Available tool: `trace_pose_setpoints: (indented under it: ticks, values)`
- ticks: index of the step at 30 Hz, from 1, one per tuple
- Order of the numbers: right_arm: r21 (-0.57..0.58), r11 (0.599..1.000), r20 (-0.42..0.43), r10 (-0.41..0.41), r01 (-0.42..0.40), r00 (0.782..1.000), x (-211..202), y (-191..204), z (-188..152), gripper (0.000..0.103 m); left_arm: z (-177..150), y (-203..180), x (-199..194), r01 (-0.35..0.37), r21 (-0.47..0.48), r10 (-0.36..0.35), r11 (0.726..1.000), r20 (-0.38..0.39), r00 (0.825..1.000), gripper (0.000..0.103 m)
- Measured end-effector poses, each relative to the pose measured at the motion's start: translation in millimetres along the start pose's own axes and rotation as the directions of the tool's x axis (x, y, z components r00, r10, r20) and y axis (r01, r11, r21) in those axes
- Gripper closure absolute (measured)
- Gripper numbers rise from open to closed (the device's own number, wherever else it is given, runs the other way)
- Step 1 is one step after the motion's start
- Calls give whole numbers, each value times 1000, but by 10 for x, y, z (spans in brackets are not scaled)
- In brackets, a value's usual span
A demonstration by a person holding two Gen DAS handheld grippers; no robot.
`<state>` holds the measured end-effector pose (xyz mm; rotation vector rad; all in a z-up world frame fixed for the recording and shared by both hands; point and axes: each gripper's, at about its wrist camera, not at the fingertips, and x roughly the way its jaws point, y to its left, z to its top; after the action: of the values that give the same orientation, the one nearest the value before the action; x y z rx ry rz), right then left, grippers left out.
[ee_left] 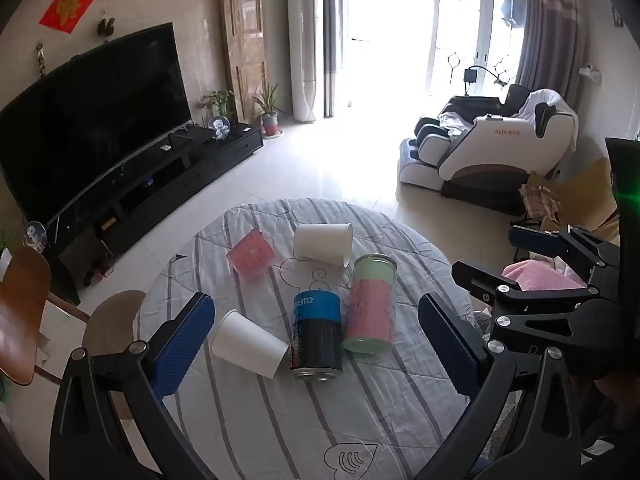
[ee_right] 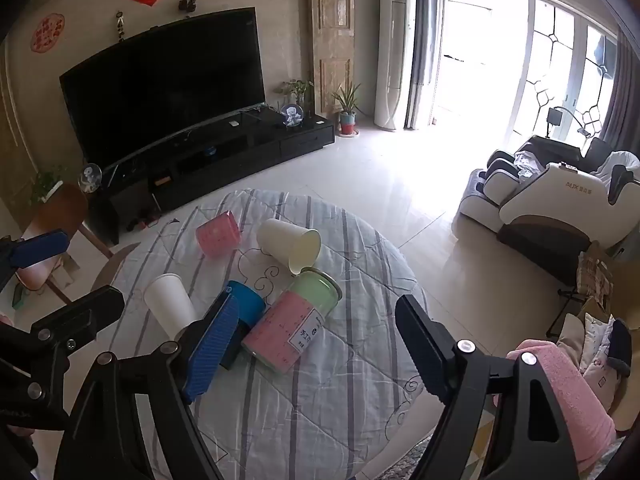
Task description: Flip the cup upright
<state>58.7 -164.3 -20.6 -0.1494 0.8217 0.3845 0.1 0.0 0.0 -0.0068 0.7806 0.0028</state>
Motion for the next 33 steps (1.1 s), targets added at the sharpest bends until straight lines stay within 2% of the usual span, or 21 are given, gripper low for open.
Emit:
trace_pose_setpoints:
  ticks: [15,33]
  values:
    - [-1,1000,6,-2,2,1000,84,13,36,21,27,2,4,-4,-3,4,1000,11,1000,0]
    - [-5,1000,-14,29,-29,999,174,-158,95,21,111,-41,112,-33,-8,33,999,-8,999,0]
